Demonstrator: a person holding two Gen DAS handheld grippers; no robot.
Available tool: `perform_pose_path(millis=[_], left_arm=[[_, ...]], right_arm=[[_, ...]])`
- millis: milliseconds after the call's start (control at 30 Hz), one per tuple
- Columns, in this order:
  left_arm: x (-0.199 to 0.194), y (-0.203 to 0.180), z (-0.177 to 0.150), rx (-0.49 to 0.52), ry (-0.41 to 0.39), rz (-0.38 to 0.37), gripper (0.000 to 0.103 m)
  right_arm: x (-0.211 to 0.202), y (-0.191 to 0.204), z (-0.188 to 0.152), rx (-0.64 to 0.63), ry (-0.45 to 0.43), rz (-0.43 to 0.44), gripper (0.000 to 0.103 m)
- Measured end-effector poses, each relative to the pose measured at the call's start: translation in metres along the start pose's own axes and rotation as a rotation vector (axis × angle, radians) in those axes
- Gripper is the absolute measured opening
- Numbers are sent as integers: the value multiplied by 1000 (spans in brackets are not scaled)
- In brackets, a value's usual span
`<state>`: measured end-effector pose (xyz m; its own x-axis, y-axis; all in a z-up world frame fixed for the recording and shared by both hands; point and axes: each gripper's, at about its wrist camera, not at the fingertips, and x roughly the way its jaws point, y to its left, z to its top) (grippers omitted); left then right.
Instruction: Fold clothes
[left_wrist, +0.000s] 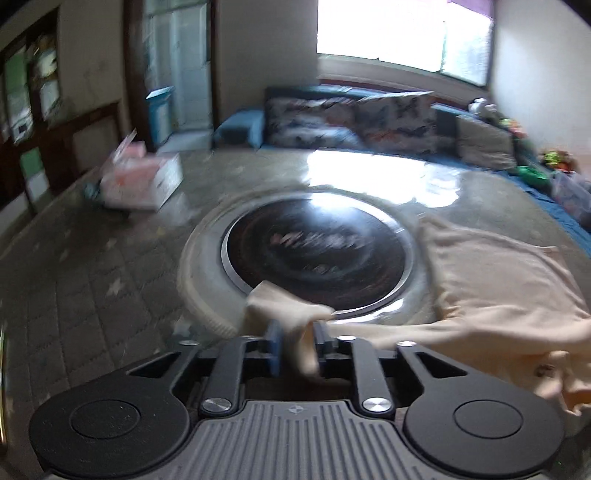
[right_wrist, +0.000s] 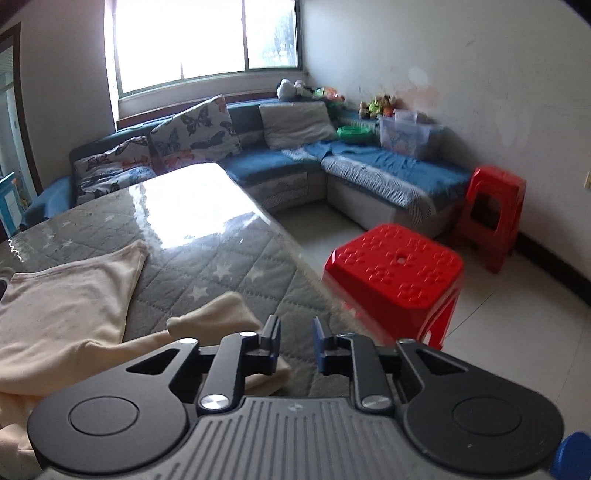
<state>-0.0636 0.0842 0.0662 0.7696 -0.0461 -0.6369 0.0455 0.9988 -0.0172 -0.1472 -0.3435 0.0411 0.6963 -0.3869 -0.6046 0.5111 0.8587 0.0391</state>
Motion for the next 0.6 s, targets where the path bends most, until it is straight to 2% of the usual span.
perform_pose_path(millis=[67,167,233,367,500,600], left_arm=[[-13,-12,2,36,-38,-56,40],[-27,-35,-1,96,-60,-176,42],[-30,-56,-5,149,-58,-267,42],[-27,-97,-18,263,-23,-401,42],[-19,-123,-28,335,8,-461,46],[-13,-131,-33,361,27,-495,47]], right_arm=[[-7,3,3,-21,1,39,21],[-20,16,6,-90,15,143,31],[-24,32,3,-142,34,226,31],[-31,67,-3,-233,78,395,32],[-38,111,-10,-348,131,579,36],[-41,138,-19,-423,164,662,37]])
